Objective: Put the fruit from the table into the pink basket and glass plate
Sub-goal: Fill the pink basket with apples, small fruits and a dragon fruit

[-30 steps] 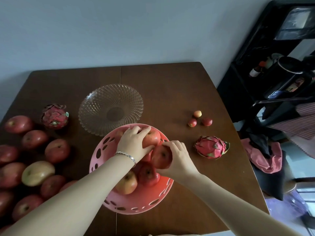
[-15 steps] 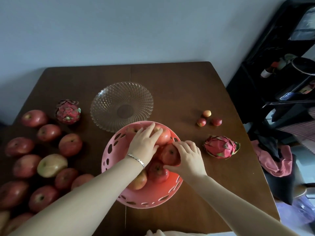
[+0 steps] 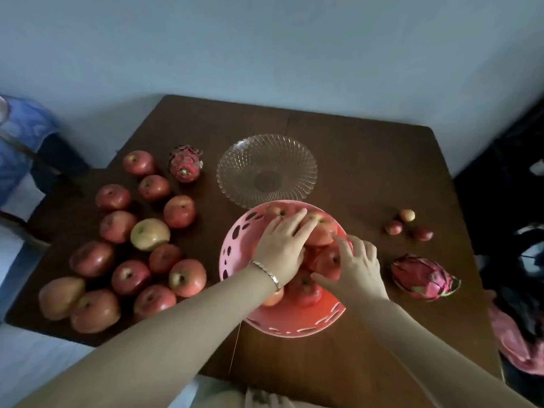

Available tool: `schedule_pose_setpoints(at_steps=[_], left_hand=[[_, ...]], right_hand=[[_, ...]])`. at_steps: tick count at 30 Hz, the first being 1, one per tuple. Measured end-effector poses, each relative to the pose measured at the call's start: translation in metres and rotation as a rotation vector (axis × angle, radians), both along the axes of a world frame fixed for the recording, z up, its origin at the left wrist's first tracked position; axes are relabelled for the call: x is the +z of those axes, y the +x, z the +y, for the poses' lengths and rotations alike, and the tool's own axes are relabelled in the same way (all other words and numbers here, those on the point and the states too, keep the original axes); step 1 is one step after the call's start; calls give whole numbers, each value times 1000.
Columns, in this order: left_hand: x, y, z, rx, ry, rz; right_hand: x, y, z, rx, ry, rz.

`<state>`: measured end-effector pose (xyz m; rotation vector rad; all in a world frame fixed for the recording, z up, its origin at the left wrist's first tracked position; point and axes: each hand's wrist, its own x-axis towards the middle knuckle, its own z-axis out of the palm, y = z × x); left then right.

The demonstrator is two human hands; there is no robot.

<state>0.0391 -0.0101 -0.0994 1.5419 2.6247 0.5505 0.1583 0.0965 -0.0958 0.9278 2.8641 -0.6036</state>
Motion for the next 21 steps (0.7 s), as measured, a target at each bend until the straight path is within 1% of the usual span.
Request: schedule_pose_setpoints(at_steps=[2,4,6,9,11,14,16,18,21], left_hand=[[-1,-9,-31,36,46,-11],[4,-19,-61,179,34,-103],[4,-32,-92,366,-22,-240],[-1,-58,-138,489,-174,-328],[0,-74,-164,529,-254,-362],[1,-87,-191,445,-502,-381],[-3,-91,-202,342,-645,-385],[-10,-94,-209,218,-748,-311],[-20,-96,-215,74,-838,-183]], right_hand=[[12,-10,-12,77,-14,116],[24,-23,-28,196,-103,204],[32,-39,-52,305,-210,266],[35,-70,-96,433,-320,245],[25,-97,-131,501,-329,126],[-4,-134,-176,552,-134,-218],[-24,-152,-197,496,-79,-344],[-39,-162,-211,422,-87,-386],[-48,-165,-216,365,-85,-343]])
